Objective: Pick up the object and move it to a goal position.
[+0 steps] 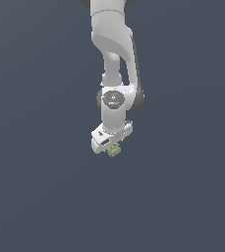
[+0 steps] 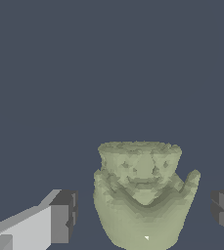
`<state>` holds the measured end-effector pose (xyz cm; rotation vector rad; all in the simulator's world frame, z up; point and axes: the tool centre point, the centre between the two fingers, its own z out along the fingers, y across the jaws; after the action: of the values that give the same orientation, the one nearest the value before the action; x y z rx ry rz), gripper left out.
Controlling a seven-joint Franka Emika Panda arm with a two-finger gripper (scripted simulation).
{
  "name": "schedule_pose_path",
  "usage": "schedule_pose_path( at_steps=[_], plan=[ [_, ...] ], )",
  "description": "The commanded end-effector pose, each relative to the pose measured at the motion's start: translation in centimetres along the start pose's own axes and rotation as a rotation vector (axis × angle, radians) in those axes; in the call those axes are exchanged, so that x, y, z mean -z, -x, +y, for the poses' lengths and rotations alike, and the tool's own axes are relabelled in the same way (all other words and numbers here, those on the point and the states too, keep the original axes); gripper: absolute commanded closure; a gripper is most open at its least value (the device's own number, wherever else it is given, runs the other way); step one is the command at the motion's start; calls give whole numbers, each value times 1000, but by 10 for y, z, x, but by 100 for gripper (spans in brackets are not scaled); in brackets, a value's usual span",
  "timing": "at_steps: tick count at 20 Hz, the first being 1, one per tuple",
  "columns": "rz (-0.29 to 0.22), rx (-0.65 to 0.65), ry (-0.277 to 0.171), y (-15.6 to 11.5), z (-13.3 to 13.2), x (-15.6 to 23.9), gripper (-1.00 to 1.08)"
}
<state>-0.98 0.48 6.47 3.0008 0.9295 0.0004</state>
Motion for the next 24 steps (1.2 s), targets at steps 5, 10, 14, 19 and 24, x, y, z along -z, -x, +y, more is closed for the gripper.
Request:
schedule_pose_path(
  at_steps=[5,10,14,19,24],
  plan=[
    [0,2,0,0,0,-23,-92],
    [0,2,0,0,0,-24,108],
    [0,2,0,0,0,-24,108],
    [0,1,1,-1,1,-23,108],
    [0,1,1,-6,-4,-12,108]
  ],
)
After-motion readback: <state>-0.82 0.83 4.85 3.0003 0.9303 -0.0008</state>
